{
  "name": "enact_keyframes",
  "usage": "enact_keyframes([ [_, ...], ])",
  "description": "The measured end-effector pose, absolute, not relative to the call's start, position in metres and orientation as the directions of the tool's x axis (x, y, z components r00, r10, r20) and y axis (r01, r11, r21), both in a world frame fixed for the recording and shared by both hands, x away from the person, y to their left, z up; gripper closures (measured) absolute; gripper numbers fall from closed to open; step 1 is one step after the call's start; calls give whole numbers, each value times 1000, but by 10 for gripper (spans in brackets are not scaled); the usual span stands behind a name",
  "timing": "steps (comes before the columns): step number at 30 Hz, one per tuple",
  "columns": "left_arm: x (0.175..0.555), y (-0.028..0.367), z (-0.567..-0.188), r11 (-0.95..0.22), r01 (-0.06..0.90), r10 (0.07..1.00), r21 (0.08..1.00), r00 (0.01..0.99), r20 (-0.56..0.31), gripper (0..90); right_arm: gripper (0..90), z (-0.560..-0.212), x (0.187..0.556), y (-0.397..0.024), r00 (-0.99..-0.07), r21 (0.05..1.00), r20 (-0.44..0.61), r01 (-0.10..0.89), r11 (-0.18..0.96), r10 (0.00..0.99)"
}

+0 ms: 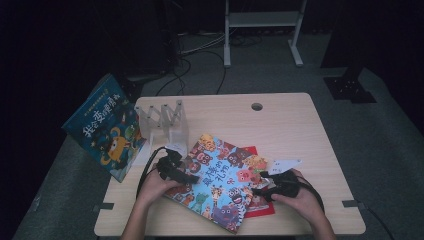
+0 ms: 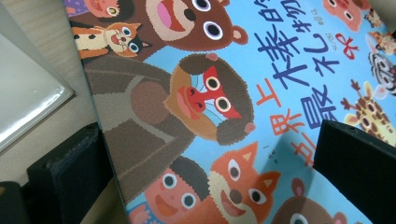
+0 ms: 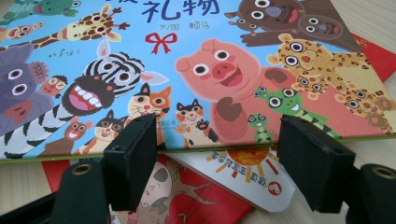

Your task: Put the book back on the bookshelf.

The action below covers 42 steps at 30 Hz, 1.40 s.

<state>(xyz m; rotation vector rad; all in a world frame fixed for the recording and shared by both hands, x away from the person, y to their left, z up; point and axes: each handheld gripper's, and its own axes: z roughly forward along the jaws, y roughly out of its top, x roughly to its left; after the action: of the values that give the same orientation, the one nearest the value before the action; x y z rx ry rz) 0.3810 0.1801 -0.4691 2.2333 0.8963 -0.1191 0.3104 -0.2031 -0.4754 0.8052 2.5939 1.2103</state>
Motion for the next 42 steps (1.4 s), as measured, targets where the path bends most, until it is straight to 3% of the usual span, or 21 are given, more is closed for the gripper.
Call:
enact_keyframes([
  [15, 380, 181, -425, -502, 589, 554, 633, 781, -288, 1, 264, -478, 312, -200, -828, 758, 89, 417, 502, 553],
  [23, 380, 179, -390, -519, 526, 510, 674, 823, -249, 60, 264, -478, 312, -197, -822, 755, 90, 424, 500, 562],
  [34, 390, 176, -347, -535, 471, 472, 701, 855, -213, 177, 264, -477, 317, -181, -800, 747, 86, 447, 493, 594],
  [42, 392, 172, -318, -547, 421, 436, 723, 881, -183, 316, 265, -479, 320, -165, -782, 755, 86, 456, 471, 618],
])
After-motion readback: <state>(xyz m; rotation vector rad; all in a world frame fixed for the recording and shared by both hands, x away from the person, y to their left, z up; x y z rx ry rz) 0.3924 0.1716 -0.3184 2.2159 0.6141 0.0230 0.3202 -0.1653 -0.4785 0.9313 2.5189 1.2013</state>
